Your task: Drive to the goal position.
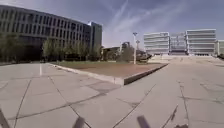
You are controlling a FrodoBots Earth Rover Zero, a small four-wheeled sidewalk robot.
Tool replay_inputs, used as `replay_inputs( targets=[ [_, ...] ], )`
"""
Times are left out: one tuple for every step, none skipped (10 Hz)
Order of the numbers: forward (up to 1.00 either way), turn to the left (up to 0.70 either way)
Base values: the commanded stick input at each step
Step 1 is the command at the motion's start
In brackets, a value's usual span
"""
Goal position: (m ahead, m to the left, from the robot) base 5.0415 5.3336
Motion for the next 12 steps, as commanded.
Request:
replay_inputs(
  targets=[
    [0.0, 0.0],
    [0.0, 0.0],
    [0.0, 0.0],
    [0.0, 0.0],
    [0.36, 0.14],
    [0.7, 0.27],
    [0.7, 0.27],
    [0.7, 0.27],
    [0.7, 0.27],
    [0.7, 0.27],
    [0.7, 0.27],
    [0.7, 0.27]
  ],
)
